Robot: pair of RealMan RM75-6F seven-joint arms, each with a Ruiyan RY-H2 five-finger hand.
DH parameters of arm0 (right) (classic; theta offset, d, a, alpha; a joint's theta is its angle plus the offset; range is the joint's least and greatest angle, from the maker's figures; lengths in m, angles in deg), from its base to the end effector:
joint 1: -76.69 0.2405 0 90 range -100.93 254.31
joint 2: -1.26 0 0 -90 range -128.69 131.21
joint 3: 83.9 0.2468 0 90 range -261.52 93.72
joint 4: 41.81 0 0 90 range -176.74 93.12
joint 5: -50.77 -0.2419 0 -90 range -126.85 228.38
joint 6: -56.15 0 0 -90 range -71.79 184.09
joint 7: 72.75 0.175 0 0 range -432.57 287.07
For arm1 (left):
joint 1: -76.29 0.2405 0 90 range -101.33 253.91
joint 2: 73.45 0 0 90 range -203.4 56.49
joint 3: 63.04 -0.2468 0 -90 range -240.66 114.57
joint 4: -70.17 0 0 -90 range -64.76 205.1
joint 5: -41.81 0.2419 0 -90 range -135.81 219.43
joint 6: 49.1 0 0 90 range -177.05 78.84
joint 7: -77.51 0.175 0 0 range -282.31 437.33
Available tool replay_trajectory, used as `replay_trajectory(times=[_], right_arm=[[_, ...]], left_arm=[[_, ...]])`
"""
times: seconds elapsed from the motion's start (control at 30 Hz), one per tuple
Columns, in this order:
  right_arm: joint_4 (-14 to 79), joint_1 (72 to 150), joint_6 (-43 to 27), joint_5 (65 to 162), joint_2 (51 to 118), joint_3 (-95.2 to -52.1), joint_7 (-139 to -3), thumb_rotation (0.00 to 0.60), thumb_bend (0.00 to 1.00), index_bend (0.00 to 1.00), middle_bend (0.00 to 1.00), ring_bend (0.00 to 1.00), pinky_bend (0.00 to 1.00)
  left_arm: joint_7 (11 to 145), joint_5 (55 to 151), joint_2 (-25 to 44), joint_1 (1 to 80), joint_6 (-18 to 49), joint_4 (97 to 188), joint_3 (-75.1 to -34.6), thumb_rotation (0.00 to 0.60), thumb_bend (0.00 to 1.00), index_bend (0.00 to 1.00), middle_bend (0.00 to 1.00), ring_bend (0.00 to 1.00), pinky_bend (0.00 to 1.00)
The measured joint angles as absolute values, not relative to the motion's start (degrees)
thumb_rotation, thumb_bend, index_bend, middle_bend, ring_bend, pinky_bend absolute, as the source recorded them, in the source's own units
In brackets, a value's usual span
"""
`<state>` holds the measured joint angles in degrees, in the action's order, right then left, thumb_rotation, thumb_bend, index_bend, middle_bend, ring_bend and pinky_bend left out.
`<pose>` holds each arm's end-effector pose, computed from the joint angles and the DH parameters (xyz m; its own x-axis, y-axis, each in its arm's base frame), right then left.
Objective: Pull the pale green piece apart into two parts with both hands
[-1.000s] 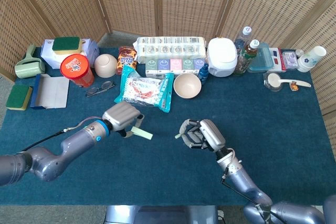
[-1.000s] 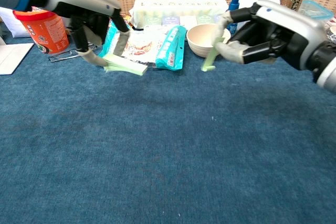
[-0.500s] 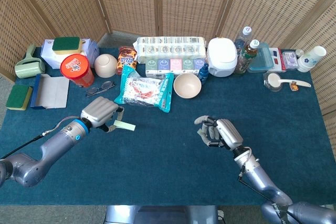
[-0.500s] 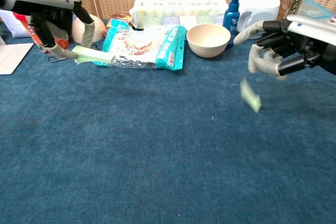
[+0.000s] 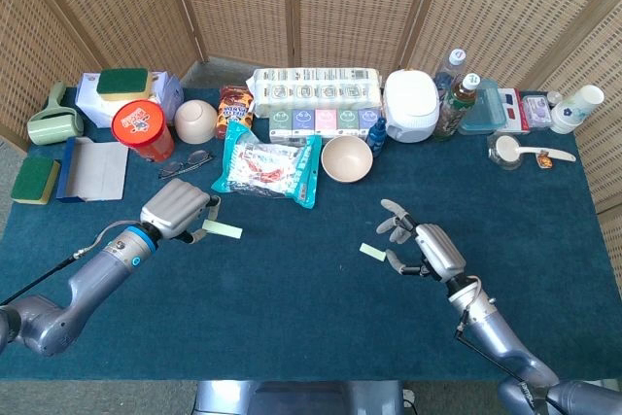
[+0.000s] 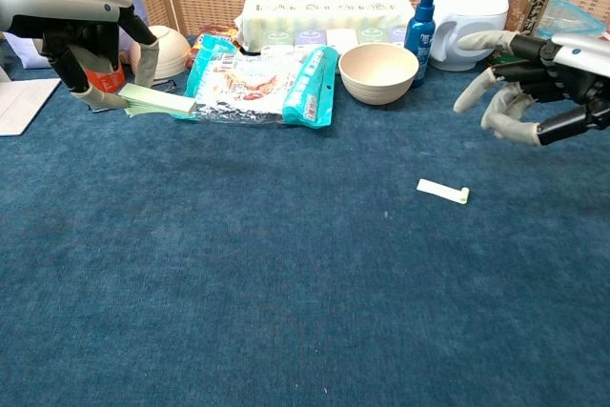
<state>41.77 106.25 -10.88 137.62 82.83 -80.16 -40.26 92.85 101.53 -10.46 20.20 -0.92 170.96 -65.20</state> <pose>-0.1984 -0.3202 -0.0099 -0.1703 -0.3773 0.9103 -0.9237 -0.2605 -0.2808 -0.1328 0.3746 0.0231 0.6467 0.3181 0.6933 0.7361 -0.4984 -0.4580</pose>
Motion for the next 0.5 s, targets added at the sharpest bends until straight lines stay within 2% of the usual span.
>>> replay_trajectory(times=[0.03, 0.1, 0.2, 0.33, 0.5], right_arm=[[41.8, 106.1, -11.1, 137.6, 82.7, -80.1, -40.2, 0.600, 0.47, 0.06, 0.39, 0.42, 0.44], [41.8, 105.8, -11.5, 137.6, 82.4, -80.1, -40.1, 0.600, 0.47, 0.06, 0.39, 0.42, 0.44], [41.9, 105.4, -11.8, 137.6, 81.9, -80.0, -40.0, 0.600, 0.47, 0.05, 0.39, 0.42, 0.44], [41.8, 105.2, -12.0, 137.6, 81.3, -80.0, -40.0, 0.600, 0.47, 0.05, 0.39, 0.42, 0.44], [41.8, 105.0, -11.8, 137.3, 80.7, -79.9, -40.5, 0.600, 0.47, 0.06, 0.39, 0.40, 0.44]], left_arm=[[93.4, 101.5, -10.3, 20.3, -0.8, 170.9, -65.1, 0.600, 0.33, 0.32, 0.66, 0.72, 0.93], [94.7, 101.4, -9.8, 20.5, -0.3, 170.8, -65.0, 0.600, 0.30, 0.24, 0.48, 0.55, 0.77], [96.1, 100.7, -9.2, 20.9, 0.1, 170.9, -64.7, 0.600, 0.27, 0.20, 0.34, 0.42, 0.61], [96.1, 100.4, -8.8, 21.7, 0.3, 171.0, -64.4, 0.600, 0.27, 0.16, 0.26, 0.34, 0.52], [95.0, 101.5, -9.5, 23.4, 1.8, 171.3, -64.1, 0.600, 0.27, 0.16, 0.24, 0.32, 0.51]])
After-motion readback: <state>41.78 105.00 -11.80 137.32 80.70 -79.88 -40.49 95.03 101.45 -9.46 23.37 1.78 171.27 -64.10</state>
